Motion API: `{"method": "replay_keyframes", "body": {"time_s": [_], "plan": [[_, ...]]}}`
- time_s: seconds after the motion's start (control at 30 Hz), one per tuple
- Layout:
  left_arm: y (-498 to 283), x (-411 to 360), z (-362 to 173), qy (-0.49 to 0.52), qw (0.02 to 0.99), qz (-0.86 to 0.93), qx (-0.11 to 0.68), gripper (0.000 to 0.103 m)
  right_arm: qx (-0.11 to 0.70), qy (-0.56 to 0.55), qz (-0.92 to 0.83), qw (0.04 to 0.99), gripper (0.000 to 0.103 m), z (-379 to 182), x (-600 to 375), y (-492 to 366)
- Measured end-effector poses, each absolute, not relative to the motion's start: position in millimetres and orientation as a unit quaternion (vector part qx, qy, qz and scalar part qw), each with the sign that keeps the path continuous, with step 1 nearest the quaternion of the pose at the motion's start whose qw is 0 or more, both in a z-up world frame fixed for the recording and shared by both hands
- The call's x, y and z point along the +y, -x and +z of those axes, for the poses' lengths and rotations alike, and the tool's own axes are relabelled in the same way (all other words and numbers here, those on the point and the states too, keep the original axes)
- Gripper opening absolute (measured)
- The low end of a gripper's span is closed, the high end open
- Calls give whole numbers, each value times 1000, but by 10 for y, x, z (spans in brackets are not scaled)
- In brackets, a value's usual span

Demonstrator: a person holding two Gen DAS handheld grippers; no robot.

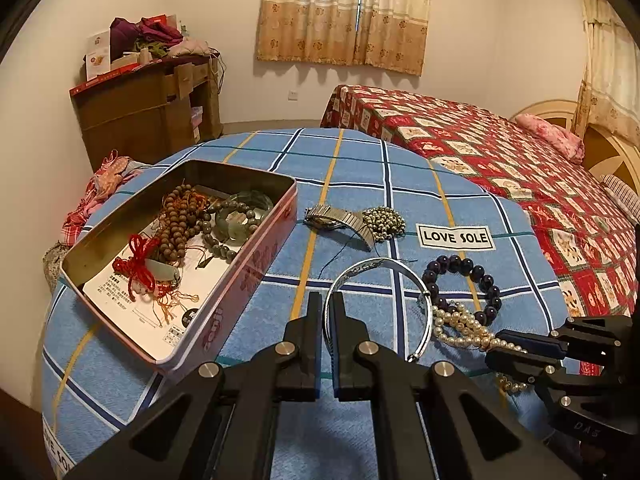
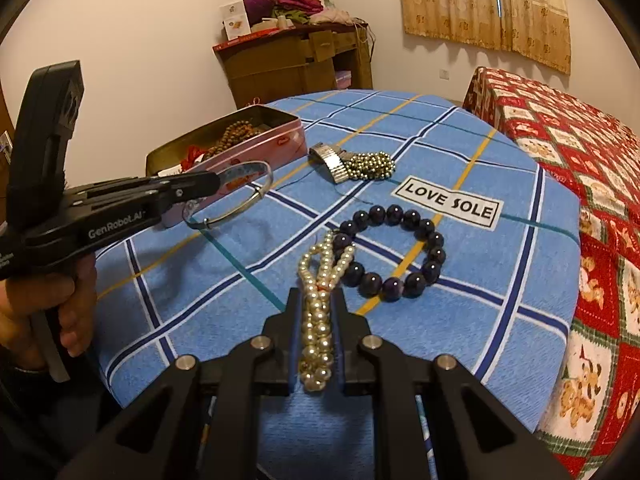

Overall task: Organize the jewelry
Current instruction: 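Lift the silver bangle with the left tool while the right lifts the pearls, then drop the bangle into the tin with the left tool while the right drops the pearls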

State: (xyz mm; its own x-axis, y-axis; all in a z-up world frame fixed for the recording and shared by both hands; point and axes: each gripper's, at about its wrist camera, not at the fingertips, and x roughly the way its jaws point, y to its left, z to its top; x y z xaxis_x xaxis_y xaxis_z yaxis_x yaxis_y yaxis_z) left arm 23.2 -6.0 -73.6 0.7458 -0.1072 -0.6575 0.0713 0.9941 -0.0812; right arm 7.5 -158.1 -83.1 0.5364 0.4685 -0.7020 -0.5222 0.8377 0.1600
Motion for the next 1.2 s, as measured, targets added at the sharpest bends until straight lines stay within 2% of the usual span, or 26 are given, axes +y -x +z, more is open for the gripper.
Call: {"method": "replay_keyframes", "body": {"time_s": [0.77,1.2], "plan": [[-66,-8,-615,24,942,-50,330,2,370,29,286,883,16,-671,-1531,-147],[-57,646,-427,46,950,27,308,2,357,37,313,879,16,-543,-1271,-347]]}}
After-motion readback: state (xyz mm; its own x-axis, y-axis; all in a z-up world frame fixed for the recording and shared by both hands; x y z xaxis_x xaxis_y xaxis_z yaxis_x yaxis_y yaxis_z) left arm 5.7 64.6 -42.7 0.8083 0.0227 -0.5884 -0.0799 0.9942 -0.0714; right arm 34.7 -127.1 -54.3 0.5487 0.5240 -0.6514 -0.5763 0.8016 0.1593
